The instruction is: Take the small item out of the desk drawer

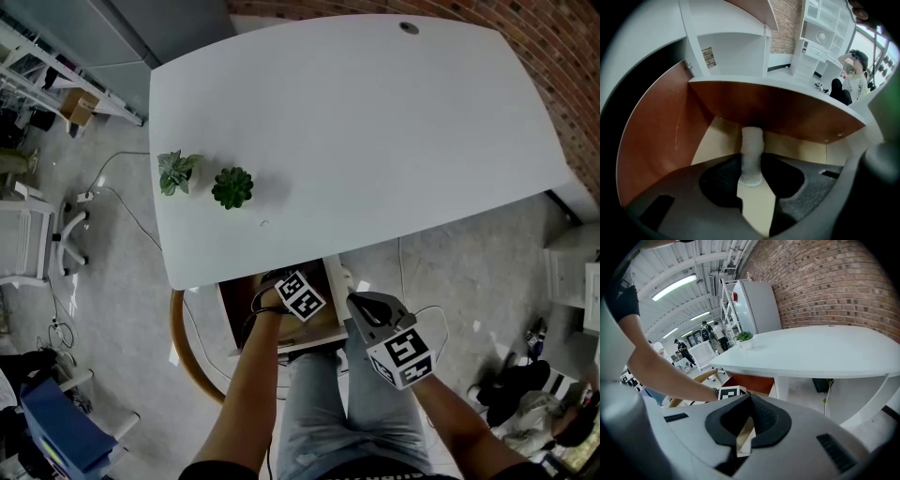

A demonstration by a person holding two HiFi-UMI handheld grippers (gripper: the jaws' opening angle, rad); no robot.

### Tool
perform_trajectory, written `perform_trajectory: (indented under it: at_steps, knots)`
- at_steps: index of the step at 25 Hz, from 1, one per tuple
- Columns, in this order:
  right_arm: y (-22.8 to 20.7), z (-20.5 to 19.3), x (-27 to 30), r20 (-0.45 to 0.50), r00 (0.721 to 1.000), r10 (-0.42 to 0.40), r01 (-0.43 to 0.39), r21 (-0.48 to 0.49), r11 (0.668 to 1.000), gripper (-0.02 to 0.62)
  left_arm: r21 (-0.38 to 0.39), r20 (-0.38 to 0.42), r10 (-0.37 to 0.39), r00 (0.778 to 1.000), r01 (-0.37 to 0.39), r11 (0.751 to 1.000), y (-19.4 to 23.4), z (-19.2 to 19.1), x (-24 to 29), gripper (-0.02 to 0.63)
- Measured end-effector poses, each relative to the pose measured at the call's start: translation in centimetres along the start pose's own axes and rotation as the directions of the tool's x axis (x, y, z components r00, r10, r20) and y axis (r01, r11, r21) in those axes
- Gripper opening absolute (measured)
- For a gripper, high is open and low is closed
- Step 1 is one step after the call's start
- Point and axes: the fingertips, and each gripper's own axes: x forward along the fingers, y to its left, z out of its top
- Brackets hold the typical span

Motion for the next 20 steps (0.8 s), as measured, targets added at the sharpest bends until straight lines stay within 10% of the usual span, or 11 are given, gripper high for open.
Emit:
perform_trajectory:
  at_steps: [20]
  knots:
    - [0.8,1.8,-1.3,-0.003,1.000,-0.007,0.007,0.003,1.000,-0.003,-0.019,-0.011,-0.035,0.999,0.035,0.999,-1.2,0.0,-2.5,0.129]
